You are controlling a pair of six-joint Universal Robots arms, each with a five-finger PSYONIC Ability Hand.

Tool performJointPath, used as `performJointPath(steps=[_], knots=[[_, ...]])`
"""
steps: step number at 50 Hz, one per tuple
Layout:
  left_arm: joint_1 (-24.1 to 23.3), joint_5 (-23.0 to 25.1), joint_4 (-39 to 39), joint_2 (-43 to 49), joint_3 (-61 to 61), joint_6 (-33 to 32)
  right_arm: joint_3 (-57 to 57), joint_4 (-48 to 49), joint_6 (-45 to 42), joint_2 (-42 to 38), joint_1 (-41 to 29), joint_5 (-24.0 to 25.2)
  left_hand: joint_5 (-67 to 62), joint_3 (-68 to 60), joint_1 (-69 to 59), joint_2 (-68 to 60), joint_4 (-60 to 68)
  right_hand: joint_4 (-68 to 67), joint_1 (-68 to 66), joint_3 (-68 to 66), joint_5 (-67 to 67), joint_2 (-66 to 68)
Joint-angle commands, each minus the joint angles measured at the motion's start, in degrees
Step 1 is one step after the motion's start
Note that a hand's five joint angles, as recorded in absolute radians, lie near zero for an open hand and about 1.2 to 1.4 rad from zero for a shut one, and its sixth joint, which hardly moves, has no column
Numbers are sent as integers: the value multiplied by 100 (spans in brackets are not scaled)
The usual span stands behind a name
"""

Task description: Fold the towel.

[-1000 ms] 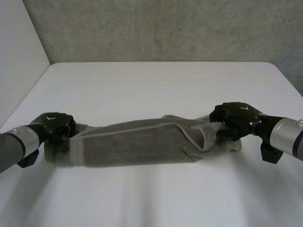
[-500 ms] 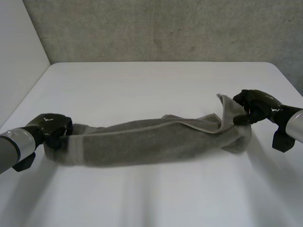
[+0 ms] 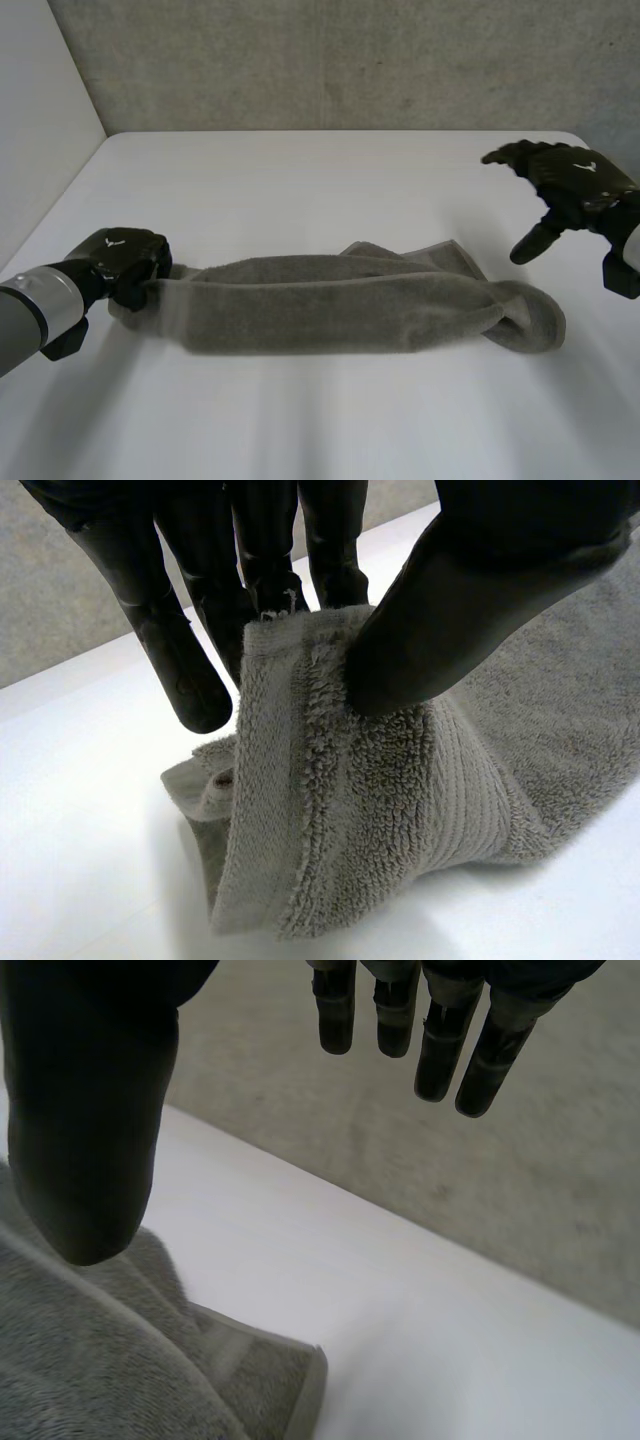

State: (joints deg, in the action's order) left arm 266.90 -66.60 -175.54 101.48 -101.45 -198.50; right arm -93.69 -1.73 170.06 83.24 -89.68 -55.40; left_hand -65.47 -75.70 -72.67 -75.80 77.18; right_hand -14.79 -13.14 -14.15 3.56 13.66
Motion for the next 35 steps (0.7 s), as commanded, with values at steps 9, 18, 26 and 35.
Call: performJointPath(steps=[9,18,26,35], knots=[[143,226,-77,-760,-287,31,964,-1390,-1932,-1334,-1182,-629,-453,-430,-733,-420,282,34,-131,-30,89,80],[345,455,-261,-1753,-770,48,1932,-1558,-2021,-2504,-1315,-858,-453,-430,-733,-420,282,-874,-1039,-938,997,987],[626,481,-428,-2316,-1113,57,2319,-1550,-1986,-3006,-1324,-876,-453,-430,-733,-420,282,-1413,-1578,-1477,1536,1526],[741,472,-850,-2537,-1395,109,2329,-1550,-1977,-3226,-1298,-849,-453,-430,-733,-420,282,-2322,-2487,-2386,2445,2435]])
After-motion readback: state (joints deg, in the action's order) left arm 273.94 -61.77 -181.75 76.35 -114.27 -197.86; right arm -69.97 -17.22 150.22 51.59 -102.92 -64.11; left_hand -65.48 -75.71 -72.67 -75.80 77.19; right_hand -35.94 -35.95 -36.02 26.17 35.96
